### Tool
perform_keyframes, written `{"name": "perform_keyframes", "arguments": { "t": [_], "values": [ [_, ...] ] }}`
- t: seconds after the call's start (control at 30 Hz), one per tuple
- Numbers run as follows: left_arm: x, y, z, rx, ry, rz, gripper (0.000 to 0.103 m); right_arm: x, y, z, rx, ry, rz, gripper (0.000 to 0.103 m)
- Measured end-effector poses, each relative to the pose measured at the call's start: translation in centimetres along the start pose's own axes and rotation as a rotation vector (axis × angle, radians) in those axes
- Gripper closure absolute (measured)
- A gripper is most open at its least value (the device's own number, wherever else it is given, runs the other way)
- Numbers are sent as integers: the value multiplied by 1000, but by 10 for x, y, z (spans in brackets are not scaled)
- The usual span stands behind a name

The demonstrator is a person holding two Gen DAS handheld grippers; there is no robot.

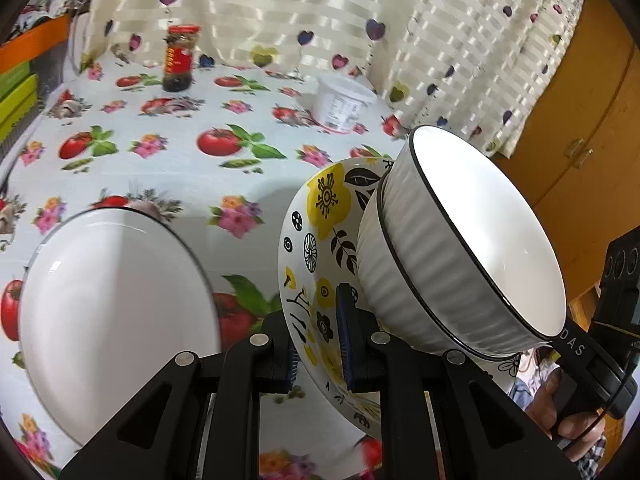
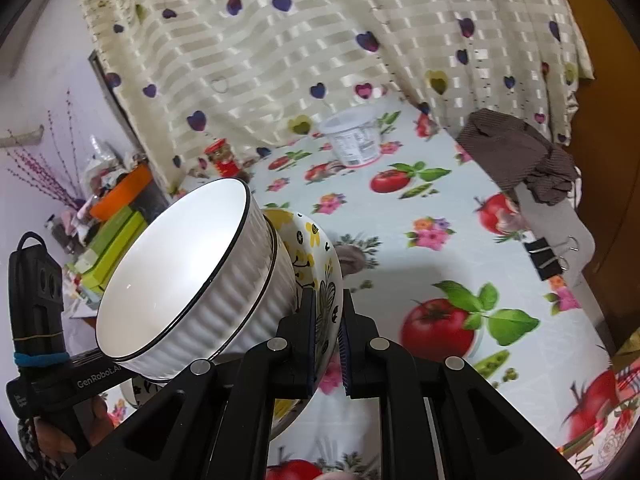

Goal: Organize plates and bowls
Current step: 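Carry the floral plate with bowls over the white plate stack with both grippers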

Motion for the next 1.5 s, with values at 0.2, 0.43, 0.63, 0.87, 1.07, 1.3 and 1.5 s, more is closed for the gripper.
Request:
{"name": "perform_keyframes", "arguments": {
  "t": [0.2, 0.43, 0.63, 0.87, 1.07, 1.3, 1.5],
  "values": [
    [-18, -28, -2, -38, 21, -31, 87, 12, -32, -2, -36, -14, -38, 92],
    [-41, -66, -2, -98, 54, -67, 87, 29, -74, -4, -88, -40, -87, 92],
    [-61, -102, -1, -140, 85, -114, 87, 48, -107, 2, -117, -75, -127, 92],
    [-65, -136, 12, -190, 82, -136, 87, 71, -130, 18, -133, -120, -152, 92],
    [-70, -160, 20, -233, 92, -158, 87, 84, -152, 26, -178, -143, -155, 91],
    [-72, -182, 23, -264, 92, -173, 87, 100, -169, 37, -199, -179, -161, 91],
    [-64, -193, 29, -270, 70, -180, 87, 111, -171, 44, -209, -202, -150, 91]
  ]
}}
Point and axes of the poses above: each gripper's, at about its wrist camera, not at the fingertips, and x roughly the way its jaws point, y to its right, z to its underside, the point moved 10 cm from there along x, roughly the way its jaws point, and after that the axes turned 6 degrees about -y, right-handed, at the moved point
